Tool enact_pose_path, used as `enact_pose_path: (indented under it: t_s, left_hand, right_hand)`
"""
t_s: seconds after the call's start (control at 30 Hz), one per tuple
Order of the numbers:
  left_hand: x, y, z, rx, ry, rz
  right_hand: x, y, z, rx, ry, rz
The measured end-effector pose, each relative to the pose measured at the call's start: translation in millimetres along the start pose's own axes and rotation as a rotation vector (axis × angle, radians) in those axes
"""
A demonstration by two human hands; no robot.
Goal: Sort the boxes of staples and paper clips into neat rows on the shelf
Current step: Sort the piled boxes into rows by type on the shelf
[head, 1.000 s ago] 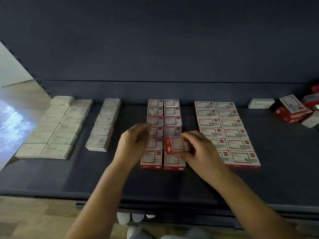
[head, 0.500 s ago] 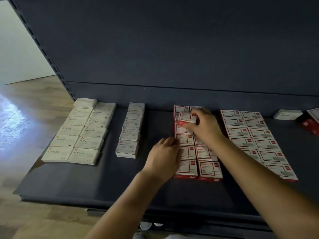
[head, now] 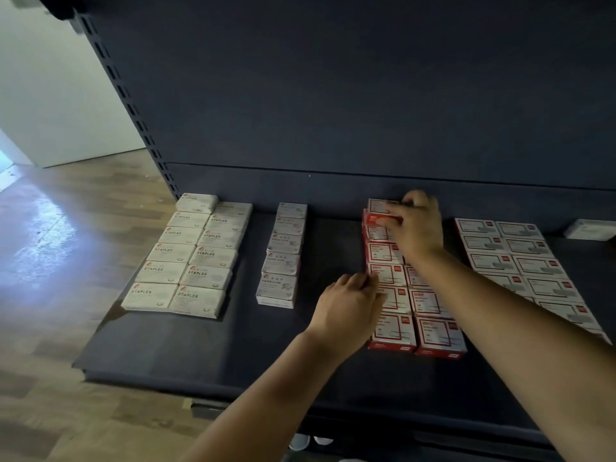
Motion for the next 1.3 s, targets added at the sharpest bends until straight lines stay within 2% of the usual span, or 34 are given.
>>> enact_pose_path:
  t_s: [0.1,0.23,0.37,0.5,0.6,0.73,0.9,1.0,1.17,1.3]
  left_hand:
    - [-0.8,0.7,1.5,0.015,-0.018,-0.001]
    - [1.3,-0.3,1.9,0.041,-0.038,0.048]
    - [6.2,1.9,3.6,0.075,-0.026,0.075]
    - [11.5,5.4,-10.3,0.082,0.015,-0.033]
    - [6.8,17.0,-35.4,0.027,0.037,-0.129]
    - [-23.3,36.8,-83.7,-0.014,0.047,-0.070]
    - [-71.7,54.1,-148.8,-0.169,0.071,-0.056]
    - [-90.2,63.8,-177.2,-0.159,0.039,-0.023]
    - [-111.1,74.6,-207.3,-0.139,-0.011,0.028]
    - [-118.0,78.7,-221.4,-0.169,-0.005,0.016]
  right_hand:
    - [-6.2,-0.6,0.3,-0.037,0.185,0.067]
    - [-6.5,-6.5,-1.0,-0.070,0.265,0.037]
    - [5.1,-24.4,-14.2,-0.044,0.291,-0.007]
    - [26.6,-61.3,-48.3,-0.045,0.203,0.064]
    - [50.8,-93.1,-83.3,-0.040,0.163,0.011]
    - [73.4,-121.2,-137.6,0.024,0.181,-0.033]
    - [103.2,-141.0,-216.7,-0.133,0.160,-0.034]
    - [119.3,-138.8,-264.2,-0.246,0.202,-0.052]
    - [140.3,-121.7,-323.7,-0.478,0.360,-0.177]
    - [132.8,-99.1,-351.7,-0.578,0.381,-0.082]
Point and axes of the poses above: each hand's wrist, its own y-axis towards the middle knuckle, its own x-axis out of the back of the hand, z = x × y, the point moved 5 cm from there along y, towards the middle knuckle, and after that the axes turned 6 degrees about -y, right-handed, at the moved point
